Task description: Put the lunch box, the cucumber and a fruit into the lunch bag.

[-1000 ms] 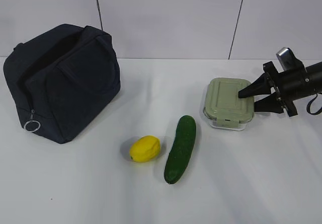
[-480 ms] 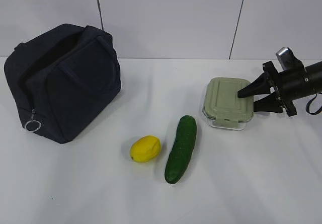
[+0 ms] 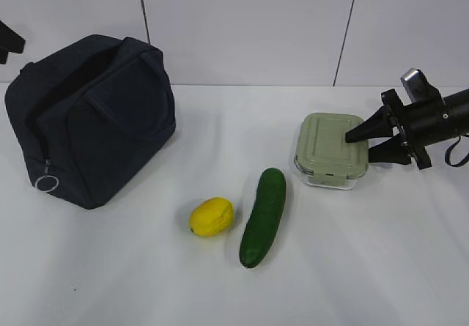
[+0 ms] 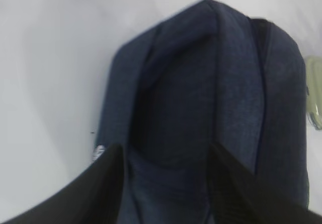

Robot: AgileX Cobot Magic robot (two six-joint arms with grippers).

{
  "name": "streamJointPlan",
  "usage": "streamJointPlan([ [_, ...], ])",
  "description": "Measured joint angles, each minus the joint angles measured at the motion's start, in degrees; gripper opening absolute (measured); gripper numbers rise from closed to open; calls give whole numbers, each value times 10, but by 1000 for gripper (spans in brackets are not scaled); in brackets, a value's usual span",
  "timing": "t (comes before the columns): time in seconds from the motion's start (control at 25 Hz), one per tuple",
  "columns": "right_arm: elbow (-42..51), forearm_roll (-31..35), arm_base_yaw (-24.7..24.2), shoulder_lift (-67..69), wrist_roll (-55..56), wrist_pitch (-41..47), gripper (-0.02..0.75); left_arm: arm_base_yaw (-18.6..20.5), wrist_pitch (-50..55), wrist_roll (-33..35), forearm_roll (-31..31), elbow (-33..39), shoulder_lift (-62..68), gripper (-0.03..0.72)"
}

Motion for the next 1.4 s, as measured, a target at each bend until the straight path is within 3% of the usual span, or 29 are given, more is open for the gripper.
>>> streamJointPlan([
  [0.36,0,0,1,0,0,0,393,-50,8,5,11,-1,6,373],
  [0.72,0,0,1,0,0,0,392,-54,10,7,41,-1,6,367],
  [1.08,0,2,1,0,0,0,392,-66,11,7,39,-1,28,289],
  [1.2,0,4,1,0,0,0,392,-72,11,7,39,-1,29,223],
  [1.32,0,4,1,0,0,0,392,-73,11,7,39,-1,29,76],
  [1.4,0,4,1,0,0,0,392,-73,11,7,39,-1,29,43],
])
